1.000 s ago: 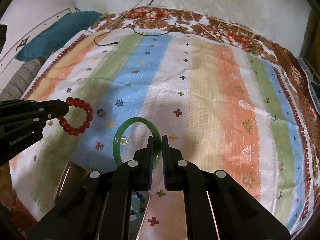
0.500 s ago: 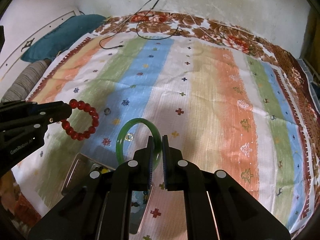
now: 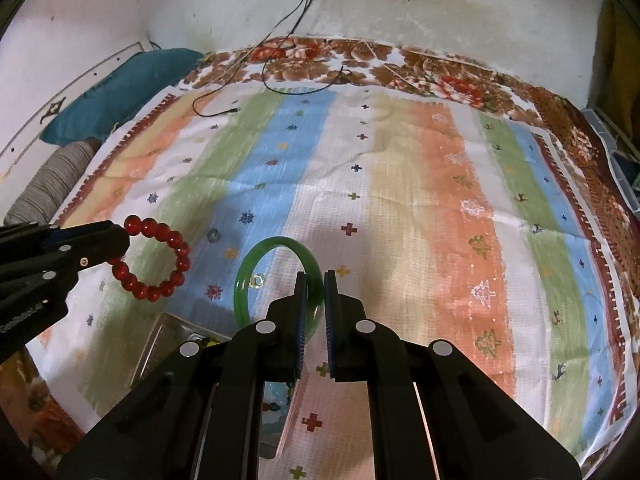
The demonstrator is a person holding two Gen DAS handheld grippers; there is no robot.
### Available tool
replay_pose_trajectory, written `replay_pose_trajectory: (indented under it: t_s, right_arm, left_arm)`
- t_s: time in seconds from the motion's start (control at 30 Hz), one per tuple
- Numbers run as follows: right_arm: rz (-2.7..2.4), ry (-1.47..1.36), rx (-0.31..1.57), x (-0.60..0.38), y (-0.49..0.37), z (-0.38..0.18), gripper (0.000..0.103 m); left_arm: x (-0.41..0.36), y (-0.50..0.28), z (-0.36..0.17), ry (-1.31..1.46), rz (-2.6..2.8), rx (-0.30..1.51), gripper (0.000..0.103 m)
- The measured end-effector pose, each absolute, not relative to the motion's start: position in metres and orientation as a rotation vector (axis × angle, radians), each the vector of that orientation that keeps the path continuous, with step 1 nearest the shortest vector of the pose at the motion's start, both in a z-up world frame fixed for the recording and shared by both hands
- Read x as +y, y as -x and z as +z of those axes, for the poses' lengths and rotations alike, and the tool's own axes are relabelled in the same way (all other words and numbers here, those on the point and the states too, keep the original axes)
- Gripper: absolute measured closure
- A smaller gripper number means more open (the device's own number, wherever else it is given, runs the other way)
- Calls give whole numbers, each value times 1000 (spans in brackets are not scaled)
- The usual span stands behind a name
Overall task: Organize jewelry
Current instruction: 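Lift both items and carry them over the silver tin, then lower both items into the tin and open both tools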
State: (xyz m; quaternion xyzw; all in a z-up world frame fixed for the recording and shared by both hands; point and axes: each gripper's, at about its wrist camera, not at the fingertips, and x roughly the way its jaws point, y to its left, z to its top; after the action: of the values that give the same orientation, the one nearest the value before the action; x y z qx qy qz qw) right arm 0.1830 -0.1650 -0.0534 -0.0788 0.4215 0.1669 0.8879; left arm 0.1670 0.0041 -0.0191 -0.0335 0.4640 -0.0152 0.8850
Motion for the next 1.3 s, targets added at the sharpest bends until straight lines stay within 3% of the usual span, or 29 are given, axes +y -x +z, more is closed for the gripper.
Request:
replay_pose_trajectory:
  t_s: [1.3]
  right_arm:
    - [396,162,790,-173,-121,-30,94]
  left_arm:
    - [-18,-109,-1,54,-77,909,90]
